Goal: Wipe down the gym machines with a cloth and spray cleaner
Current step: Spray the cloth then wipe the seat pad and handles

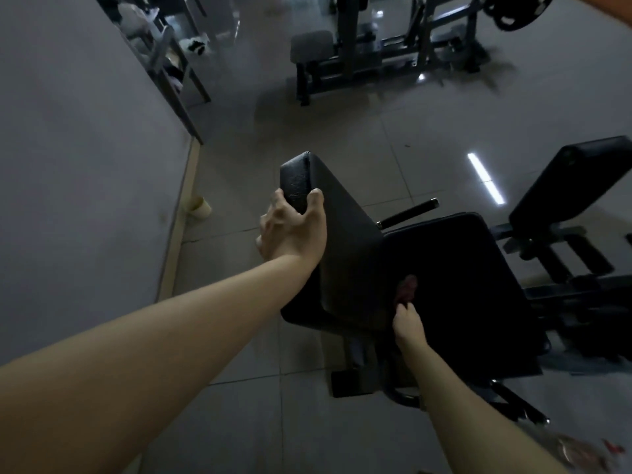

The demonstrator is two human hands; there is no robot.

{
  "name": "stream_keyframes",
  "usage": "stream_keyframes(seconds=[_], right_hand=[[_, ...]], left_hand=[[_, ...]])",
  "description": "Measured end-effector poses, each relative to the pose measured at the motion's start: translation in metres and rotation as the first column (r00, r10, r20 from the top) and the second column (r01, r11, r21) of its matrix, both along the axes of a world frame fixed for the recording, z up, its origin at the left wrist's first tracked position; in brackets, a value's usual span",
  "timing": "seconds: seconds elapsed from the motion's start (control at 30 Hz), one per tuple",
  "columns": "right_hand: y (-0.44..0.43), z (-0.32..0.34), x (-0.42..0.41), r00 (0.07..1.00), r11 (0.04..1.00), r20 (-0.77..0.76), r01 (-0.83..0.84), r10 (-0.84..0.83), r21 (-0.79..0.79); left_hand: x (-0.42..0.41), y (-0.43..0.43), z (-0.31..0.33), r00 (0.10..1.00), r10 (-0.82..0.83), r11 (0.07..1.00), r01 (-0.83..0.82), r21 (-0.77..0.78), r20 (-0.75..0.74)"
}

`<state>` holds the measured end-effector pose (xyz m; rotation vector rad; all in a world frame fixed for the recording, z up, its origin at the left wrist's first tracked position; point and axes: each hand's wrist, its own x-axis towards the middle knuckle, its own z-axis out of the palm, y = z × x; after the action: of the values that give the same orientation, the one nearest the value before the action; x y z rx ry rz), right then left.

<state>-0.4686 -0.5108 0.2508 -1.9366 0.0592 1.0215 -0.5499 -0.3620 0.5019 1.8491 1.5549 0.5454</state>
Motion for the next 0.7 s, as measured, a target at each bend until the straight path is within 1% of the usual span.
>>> stream_keyframes(seconds=[0.03, 0.07, 0.1, 0.17, 0.23, 0.27, 0.33, 0.37, 0.4, 0.43, 0.47, 0.5, 0.53, 0.57, 0.63, 0.7], right_hand=[[0.003, -0.006, 0.002, 0.995, 0.994, -0.05, 0.081, -0.084, -0.073], [0.006, 0.001, 0.0, 0.987, 0.984, -0.069, 0.136, -0.145, -0.116], [0.01, 0.012, -0.007, 0.982, 0.98, -0.075, 0.164, -0.173, -0.111], [0.018, 0.041, -0.024, 0.991, 0.991, -0.032, 0.131, -0.131, 0.0], [0.02, 0.085, -0.051, 0.994, 0.988, 0.074, 0.065, -0.076, 0.137], [0.021, 0.109, -0.067, 0.988, 0.973, 0.138, 0.032, -0.066, 0.23], [0.019, 0.16, -0.096, 0.96, 0.908, 0.275, -0.065, -0.056, 0.413], [0.017, 0.177, -0.104, 0.93, 0.867, 0.365, -0.152, -0.037, 0.475], [0.015, 0.187, -0.11, 0.883, 0.819, 0.47, -0.265, -0.006, 0.508], [0.012, 0.187, -0.113, 0.846, 0.767, 0.533, -0.346, 0.007, 0.54], [0.009, 0.18, -0.11, 0.844, 0.729, 0.537, -0.369, 0.002, 0.577], [0.004, 0.168, -0.103, 0.89, 0.718, 0.455, -0.316, -0.002, 0.62], [-0.003, 0.151, -0.094, 0.934, 0.751, 0.357, -0.232, -0.006, 0.619], [-0.009, 0.133, -0.083, 0.967, 0.815, 0.252, -0.131, -0.019, 0.565], [-0.025, 0.09, -0.066, 0.992, 0.935, 0.122, -0.005, -0.041, 0.356], [-0.03, 0.055, -0.049, 0.994, 0.984, 0.077, 0.062, -0.075, 0.168]], left_hand=[[0.001, 0.0, 0.0, 1.0, 0.002, 1.0, -0.002, 0.009, -0.01], [0.001, -0.001, 0.001, 1.0, -0.001, 1.0, 0.001, 0.017, -0.018], [0.0, 0.0, 0.002, 1.0, -0.005, 1.0, 0.005, 0.024, -0.022], [0.0, 0.001, 0.001, 1.0, -0.006, 1.0, 0.007, 0.023, -0.021], [0.0, 0.001, 0.003, 1.0, -0.019, 1.0, 0.019, 0.013, -0.022], [-0.001, 0.0, 0.004, 1.0, -0.022, 1.0, 0.022, 0.01, -0.021], [-0.002, -0.003, 0.006, 1.0, -0.026, 1.0, 0.026, 0.009, -0.004], [-0.002, -0.003, 0.006, 1.0, -0.025, 1.0, 0.025, 0.006, 0.003], [-0.002, -0.002, 0.006, 1.0, -0.022, 1.0, 0.022, 0.002, 0.013], [-0.003, -0.002, 0.006, 1.0, -0.02, 1.0, 0.02, -0.001, 0.019], [-0.003, 0.0, 0.006, 1.0, -0.018, 1.0, 0.018, 0.0, 0.023], [-0.002, 0.0, 0.005, 1.0, -0.016, 1.0, 0.016, 0.004, 0.02], [-0.001, -0.001, 0.005, 1.0, -0.013, 1.0, 0.013, 0.007, 0.013], [0.0, -0.001, 0.004, 1.0, -0.01, 1.0, 0.01, 0.012, 0.011], [0.001, -0.001, 0.001, 1.0, -0.003, 1.0, 0.003, 0.016, 0.004], [0.002, 0.002, 0.0, 1.0, -0.003, 1.0, 0.003, 0.024, -0.001]])
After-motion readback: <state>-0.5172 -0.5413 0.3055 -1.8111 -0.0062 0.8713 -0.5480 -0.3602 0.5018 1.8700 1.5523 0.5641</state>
